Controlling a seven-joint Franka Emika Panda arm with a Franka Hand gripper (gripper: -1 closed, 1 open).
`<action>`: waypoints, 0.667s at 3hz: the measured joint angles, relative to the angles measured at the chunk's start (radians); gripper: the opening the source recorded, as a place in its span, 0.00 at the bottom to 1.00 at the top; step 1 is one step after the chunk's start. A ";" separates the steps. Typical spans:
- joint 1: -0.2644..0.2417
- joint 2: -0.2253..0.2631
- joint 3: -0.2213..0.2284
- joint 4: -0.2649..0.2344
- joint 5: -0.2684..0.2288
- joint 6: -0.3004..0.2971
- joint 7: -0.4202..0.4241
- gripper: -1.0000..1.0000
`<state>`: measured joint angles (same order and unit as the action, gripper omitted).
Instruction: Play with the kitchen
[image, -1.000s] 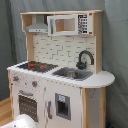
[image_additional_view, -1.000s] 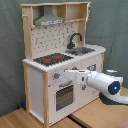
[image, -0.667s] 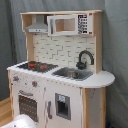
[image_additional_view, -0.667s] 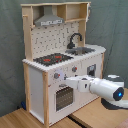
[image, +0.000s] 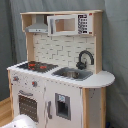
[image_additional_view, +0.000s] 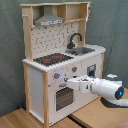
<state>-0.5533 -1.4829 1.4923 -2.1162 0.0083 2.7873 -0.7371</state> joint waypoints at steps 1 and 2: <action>0.022 0.000 0.008 -0.067 0.000 0.097 -0.007 1.00; 0.065 0.000 0.019 -0.135 -0.001 0.169 -0.013 1.00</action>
<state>-0.4881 -1.4833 1.5109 -2.2510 0.0076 2.9561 -0.7500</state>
